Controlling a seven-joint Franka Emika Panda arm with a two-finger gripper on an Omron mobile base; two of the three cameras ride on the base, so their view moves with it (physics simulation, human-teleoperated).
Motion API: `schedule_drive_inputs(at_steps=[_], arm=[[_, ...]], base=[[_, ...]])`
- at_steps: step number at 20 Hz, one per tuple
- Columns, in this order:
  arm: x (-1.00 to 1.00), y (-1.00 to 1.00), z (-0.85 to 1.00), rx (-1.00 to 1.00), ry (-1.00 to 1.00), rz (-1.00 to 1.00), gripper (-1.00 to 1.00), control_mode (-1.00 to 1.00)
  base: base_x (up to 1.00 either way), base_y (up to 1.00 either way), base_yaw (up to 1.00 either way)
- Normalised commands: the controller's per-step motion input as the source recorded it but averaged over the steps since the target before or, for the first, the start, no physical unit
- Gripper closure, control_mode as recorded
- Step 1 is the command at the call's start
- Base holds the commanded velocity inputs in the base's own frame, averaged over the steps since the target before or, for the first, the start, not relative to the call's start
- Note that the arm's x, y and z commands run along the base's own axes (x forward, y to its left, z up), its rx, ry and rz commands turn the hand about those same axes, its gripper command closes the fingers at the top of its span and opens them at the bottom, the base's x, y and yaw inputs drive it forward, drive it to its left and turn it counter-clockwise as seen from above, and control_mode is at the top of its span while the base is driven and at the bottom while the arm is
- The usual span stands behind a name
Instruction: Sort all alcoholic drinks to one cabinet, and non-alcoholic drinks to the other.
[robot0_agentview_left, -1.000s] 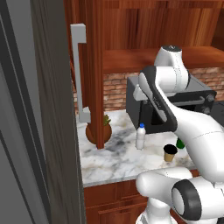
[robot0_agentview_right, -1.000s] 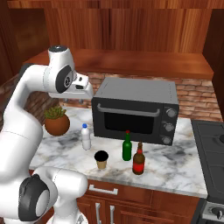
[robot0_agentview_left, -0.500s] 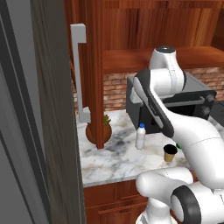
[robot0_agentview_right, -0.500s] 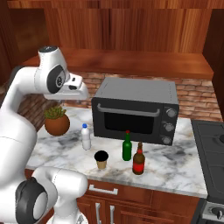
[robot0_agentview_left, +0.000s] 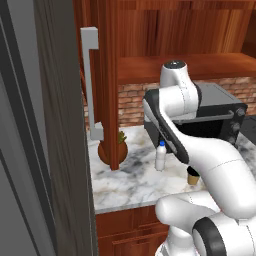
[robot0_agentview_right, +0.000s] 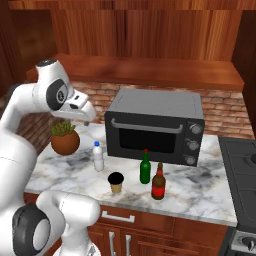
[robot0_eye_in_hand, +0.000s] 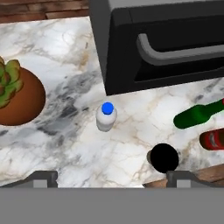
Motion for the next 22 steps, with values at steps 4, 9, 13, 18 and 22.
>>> schedule_drive_inputs(at_steps=[4, 9, 13, 18, 22], arm=[[0.00, 0.13, -0.34, -0.03, -0.09, -0.29, -1.00, -1.00], [0.00, 0.13, -0.27, -0.07, -0.13, -0.27, -1.00, -1.00], [0.02, 0.11, -0.23, -0.07, -0.10, -0.27, -1.00, -1.00], [0.07, 0.05, -0.25, -0.01, -0.01, -0.22, -1.00, -1.00], [0.12, 0.01, -0.25, 0.00, 0.00, -0.20, -1.00, -1.00]], base=[[0.00, 0.00, 0.00], [0.00, 0.00, 0.00], [0.00, 0.00, 0.00], [0.00, 0.00, 0.00], [0.00, 0.00, 0.00]])
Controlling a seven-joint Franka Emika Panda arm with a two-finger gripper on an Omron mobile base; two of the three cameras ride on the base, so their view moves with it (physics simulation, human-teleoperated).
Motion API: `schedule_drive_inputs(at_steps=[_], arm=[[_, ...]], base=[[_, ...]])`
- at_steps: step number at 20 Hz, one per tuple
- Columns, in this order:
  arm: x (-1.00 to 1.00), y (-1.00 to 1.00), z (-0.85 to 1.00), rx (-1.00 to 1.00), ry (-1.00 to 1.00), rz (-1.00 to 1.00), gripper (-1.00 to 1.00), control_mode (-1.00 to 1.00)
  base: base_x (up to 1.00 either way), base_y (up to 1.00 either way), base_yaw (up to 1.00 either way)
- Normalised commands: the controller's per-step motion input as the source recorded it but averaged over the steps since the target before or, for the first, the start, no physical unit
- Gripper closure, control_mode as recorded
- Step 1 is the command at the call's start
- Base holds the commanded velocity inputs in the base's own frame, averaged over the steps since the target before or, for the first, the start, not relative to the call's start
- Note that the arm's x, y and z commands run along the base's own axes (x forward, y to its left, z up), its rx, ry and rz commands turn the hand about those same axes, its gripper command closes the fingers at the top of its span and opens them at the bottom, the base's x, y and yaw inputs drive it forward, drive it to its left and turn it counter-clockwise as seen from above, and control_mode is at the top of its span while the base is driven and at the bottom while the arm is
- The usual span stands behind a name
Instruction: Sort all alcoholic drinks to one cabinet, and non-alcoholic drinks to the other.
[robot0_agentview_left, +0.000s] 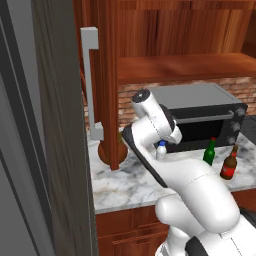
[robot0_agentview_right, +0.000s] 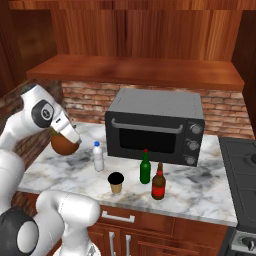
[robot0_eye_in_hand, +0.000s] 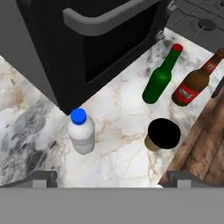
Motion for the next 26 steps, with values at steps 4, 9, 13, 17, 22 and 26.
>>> schedule_drive_inputs(at_steps=[4, 9, 13, 17, 22, 26], arm=[[0.16, 0.02, -0.27, -0.02, -0.03, -0.20, -1.00, -1.00], [0.10, 0.00, -0.25, -0.04, -0.11, -0.17, -1.00, -1.00], [0.00, 0.00, -0.15, -0.03, -0.15, -0.11, -1.00, -1.00], [0.06, 0.00, -0.09, 0.00, -0.14, -0.06, -1.00, -1.00], [0.12, 0.00, -0.10, -0.01, -0.11, -0.04, -1.00, -1.00], [0.16, 0.00, -0.16, -0.02, -0.04, -0.05, -1.00, -1.00]], base=[[0.00, 0.00, 0.00], [0.00, 0.00, 0.00], [0.00, 0.00, 0.00], [0.00, 0.00, 0.00], [0.00, 0.00, 0.00], [0.00, 0.00, 0.00]])
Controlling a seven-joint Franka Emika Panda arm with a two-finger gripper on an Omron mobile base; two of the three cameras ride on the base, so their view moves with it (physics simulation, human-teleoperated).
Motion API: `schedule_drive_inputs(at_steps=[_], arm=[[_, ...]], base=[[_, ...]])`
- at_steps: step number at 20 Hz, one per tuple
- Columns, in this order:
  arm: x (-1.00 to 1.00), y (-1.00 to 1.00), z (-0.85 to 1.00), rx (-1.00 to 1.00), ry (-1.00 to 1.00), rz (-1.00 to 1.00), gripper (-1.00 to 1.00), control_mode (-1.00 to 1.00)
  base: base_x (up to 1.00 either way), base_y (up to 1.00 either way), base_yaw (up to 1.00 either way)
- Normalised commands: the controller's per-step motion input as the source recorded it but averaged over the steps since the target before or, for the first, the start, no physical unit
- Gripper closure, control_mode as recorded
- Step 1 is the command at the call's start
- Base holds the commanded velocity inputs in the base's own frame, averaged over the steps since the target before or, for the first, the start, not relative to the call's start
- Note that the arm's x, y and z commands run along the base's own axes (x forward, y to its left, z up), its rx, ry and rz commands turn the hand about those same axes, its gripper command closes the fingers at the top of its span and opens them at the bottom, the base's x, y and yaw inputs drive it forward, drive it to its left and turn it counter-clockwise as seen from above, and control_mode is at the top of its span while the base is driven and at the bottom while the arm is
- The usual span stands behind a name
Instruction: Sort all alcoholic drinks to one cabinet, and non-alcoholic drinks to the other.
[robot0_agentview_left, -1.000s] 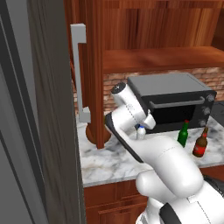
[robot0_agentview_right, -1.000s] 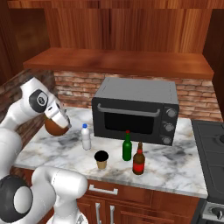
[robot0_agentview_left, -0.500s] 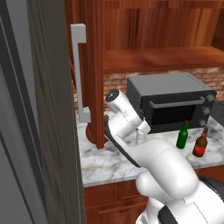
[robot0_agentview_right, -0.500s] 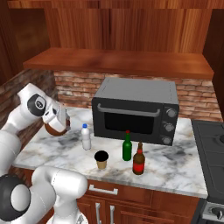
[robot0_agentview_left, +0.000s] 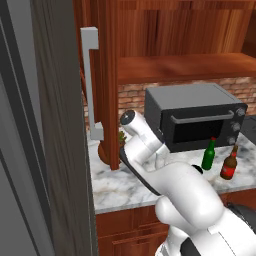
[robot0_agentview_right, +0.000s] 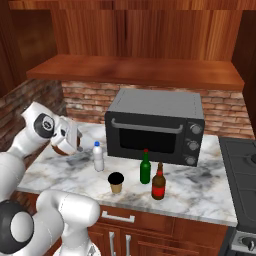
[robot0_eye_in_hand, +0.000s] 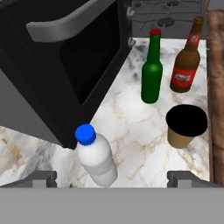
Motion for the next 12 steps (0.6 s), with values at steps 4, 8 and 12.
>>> schedule_drive_inputs(at_steps=[4, 8, 12], arm=[[0.17, 0.00, -0.16, -0.04, 0.00, -0.08, -1.00, -1.00], [0.16, 0.00, -0.14, -0.06, 0.00, -0.09, -1.00, -1.00], [0.13, 0.00, -0.09, -0.05, 0.00, -0.09, -1.00, -1.00]], base=[[0.00, 0.00, 0.00], [0.00, 0.00, 0.00], [0.00, 0.00, 0.00]])
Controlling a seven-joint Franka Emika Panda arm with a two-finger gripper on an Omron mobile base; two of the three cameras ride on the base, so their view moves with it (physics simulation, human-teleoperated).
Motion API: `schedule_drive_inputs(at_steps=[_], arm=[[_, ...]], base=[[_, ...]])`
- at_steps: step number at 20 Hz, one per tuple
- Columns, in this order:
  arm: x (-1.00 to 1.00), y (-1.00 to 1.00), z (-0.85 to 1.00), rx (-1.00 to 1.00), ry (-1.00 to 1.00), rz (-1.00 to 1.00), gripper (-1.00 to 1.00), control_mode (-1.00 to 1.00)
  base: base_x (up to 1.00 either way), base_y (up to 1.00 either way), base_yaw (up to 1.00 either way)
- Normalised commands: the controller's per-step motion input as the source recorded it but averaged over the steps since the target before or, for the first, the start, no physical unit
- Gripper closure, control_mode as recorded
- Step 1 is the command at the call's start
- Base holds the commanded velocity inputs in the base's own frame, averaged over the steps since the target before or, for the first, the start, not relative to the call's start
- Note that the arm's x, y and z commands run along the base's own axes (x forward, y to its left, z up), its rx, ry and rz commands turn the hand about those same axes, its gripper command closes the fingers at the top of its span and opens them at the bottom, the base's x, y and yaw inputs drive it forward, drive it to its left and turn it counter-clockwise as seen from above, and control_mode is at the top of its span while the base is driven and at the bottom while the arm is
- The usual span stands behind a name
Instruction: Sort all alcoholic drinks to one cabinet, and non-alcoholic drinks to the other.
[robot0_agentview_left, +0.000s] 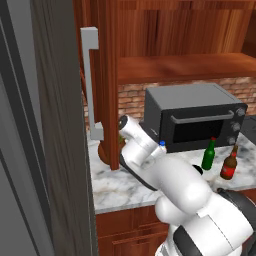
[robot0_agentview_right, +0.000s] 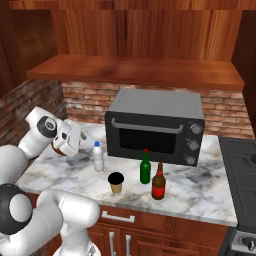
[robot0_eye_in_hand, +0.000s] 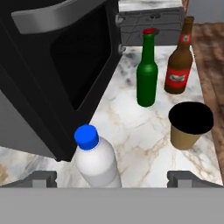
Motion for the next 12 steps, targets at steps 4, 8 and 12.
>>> schedule_drive_inputs(at_steps=[4, 8, 12], arm=[[0.12, 0.00, -0.10, -0.05, 0.00, -0.10, -1.00, -1.00], [0.17, 0.00, -0.10, -0.04, 0.00, -0.07, -1.00, -1.00], [0.11, 0.00, -0.11, -0.01, 0.00, 0.00, -1.00, -1.00]], base=[[0.00, 0.00, 0.00], [0.00, 0.00, 0.00], [0.00, 0.00, 0.00]])
